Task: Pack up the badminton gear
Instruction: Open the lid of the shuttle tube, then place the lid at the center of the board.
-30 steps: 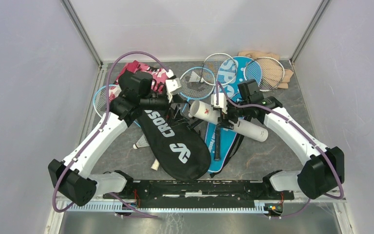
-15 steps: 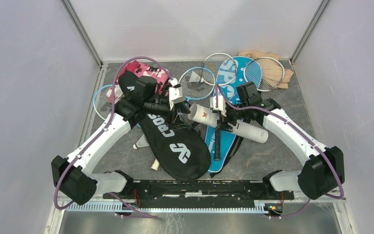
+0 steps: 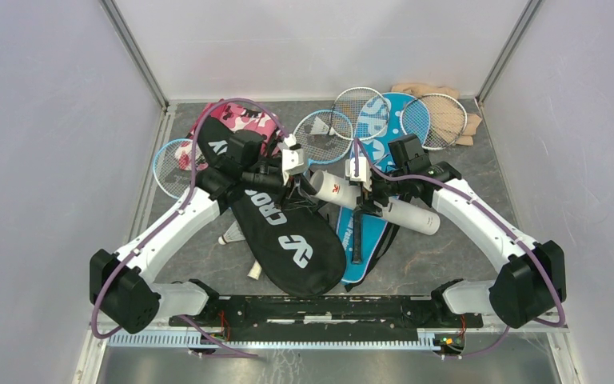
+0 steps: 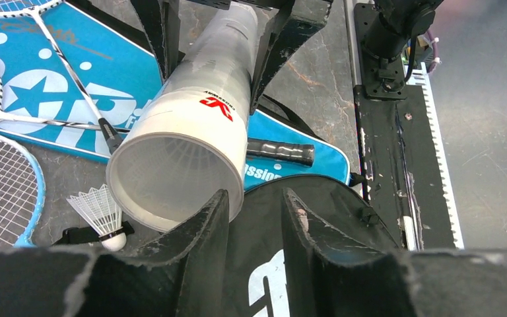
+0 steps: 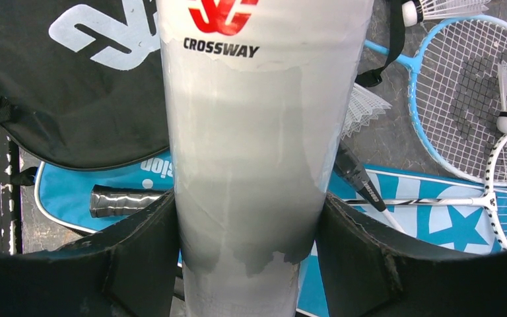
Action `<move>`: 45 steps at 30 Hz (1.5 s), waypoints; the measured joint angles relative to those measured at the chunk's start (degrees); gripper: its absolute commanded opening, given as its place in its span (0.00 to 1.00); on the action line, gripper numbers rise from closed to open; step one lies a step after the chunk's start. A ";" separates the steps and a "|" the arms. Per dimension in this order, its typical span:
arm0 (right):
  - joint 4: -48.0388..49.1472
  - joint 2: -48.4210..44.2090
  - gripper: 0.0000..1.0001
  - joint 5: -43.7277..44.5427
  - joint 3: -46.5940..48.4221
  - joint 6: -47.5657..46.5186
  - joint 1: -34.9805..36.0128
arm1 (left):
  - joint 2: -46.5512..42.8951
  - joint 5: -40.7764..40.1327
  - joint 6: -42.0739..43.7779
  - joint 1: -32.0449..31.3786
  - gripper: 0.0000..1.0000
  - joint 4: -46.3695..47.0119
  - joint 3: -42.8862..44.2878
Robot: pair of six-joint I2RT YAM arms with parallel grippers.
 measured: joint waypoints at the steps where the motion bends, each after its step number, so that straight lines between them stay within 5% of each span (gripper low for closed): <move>1: -0.07 0.00 0.14 0.04 0.00 0.00 0.00 | 0.00 -0.07 -0.02 -0.07 0.34 0.50 -0.24; 6: -0.98 -0.02 0.12 0.17 -0.04 -0.22 0.02 | 0.00 -0.66 0.39 -0.11 0.02 2.05 -1.11; 30: -4.79 -4.44 0.06 10.36 -3.50 -8.81 0.37 | -4.04 6.67 13.66 0.35 0.02 -12.04 -1.05; 45: 5.16 -4.57 0.04 25.55 -4.15 5.75 -0.11 | -7.02 -20.44 23.28 0.68 0.02 -27.91 -3.21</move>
